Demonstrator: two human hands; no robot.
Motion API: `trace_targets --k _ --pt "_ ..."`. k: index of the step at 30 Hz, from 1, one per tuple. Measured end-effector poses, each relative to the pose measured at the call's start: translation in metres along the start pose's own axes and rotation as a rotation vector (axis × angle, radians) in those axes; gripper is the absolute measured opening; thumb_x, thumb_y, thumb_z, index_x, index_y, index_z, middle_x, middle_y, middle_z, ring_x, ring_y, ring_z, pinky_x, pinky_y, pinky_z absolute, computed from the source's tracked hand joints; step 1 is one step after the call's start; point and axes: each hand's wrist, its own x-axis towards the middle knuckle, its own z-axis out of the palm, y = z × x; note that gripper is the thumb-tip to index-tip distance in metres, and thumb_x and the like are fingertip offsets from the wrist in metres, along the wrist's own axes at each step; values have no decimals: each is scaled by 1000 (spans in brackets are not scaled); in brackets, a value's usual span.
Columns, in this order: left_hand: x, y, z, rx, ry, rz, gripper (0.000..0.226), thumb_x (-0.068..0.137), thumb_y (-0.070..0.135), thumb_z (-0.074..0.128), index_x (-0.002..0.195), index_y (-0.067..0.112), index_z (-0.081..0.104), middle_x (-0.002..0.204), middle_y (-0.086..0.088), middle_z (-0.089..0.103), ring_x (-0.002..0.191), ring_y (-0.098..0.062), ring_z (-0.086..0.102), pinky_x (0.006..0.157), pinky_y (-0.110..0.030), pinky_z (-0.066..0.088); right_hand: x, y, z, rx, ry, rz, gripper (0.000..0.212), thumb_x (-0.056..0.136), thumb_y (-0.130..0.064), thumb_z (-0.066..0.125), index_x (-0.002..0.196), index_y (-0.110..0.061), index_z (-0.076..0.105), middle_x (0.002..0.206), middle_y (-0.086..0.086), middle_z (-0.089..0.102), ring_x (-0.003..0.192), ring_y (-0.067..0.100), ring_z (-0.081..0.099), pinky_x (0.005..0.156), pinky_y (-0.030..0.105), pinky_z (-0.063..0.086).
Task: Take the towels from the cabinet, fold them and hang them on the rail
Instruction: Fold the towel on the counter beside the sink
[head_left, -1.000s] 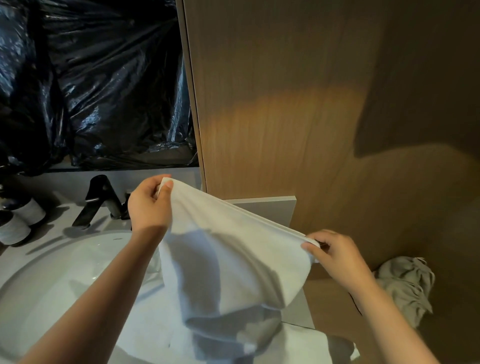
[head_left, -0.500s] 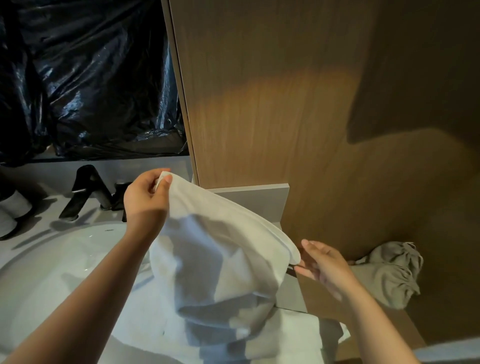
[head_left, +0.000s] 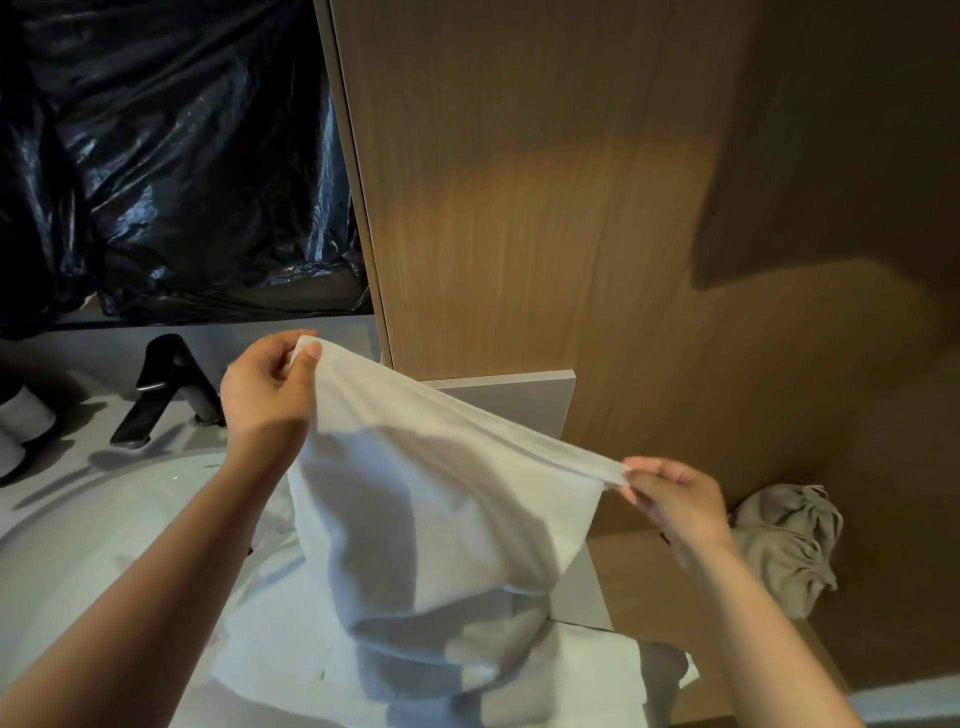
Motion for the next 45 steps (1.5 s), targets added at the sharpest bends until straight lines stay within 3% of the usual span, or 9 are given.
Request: trace_targets --k 4,10,13,15,20,25,29,36,45 --pt "16 10 7 -58 28 -20 21 95 24 58 110 16 69 88 8 65 85 -9 60 72 -13 40 12 -52 -4 -90 108 -330 28 86 4 62 78 -21 72 76 -3 71 72 15 64 69 24 55" --pt "18 11 10 -52 36 -33 21 96 24 56 111 17 68 92 8 64 87 -8 59 70 -8 37 11 -56 -6 -482 -13 -501 23 91 -7 62 86 -25 76 85 4 74 83 36 67 78 46 56" --pt "18 12 10 -41 23 -27 21 95 22 56 110 15 69 92 8 64 78 0 57 66 1 36 13 -38 -11 -590 -97 -486 21 87 -7 66 90 -27 73 101 -3 70 87 13 66 72 14 49" --pt "18 13 10 -54 19 -26 20 95 21 56 109 14 69 88 9 63 72 6 56 62 6 34 14 -30 -10 -637 -148 -485 21 84 -4 70 95 -21 74 107 -5 65 86 1 62 71 4 43" --pt "20 17 8 -54 4 -6 20 95 20 57 110 12 69 87 6 63 72 6 54 62 7 34 16 -46 -17 -934 -47 -721 10 90 -12 66 94 -13 76 97 1 69 85 14 62 79 26 47" --pt "25 22 8 -64 13 16 19 96 23 56 109 19 69 82 20 60 73 11 56 67 -3 39 13 -92 -31 -991 56 -812 17 95 -21 59 107 -17 71 99 -2 70 84 9 56 78 26 45" --pt "35 39 10 -72 88 34 17 96 25 55 107 24 68 77 23 57 70 7 54 64 -11 37 11 -134 -27 -812 186 -860 16 95 -23 59 107 -22 69 100 -8 68 89 6 59 81 26 47" --pt "47 77 6 -188 174 99 12 97 32 52 103 33 63 78 23 58 68 17 55 60 -12 37 -5 -181 -9 8 305 -906 14 96 -24 55 99 -36 63 93 -22 63 91 -5 61 77 16 49" --pt "41 76 5 -230 172 106 22 98 27 52 112 20 67 92 9 64 81 -2 58 66 -13 40 -14 -175 -7 -84 356 -989 12 98 -21 50 106 -28 55 92 -22 55 87 -11 54 68 -2 39"
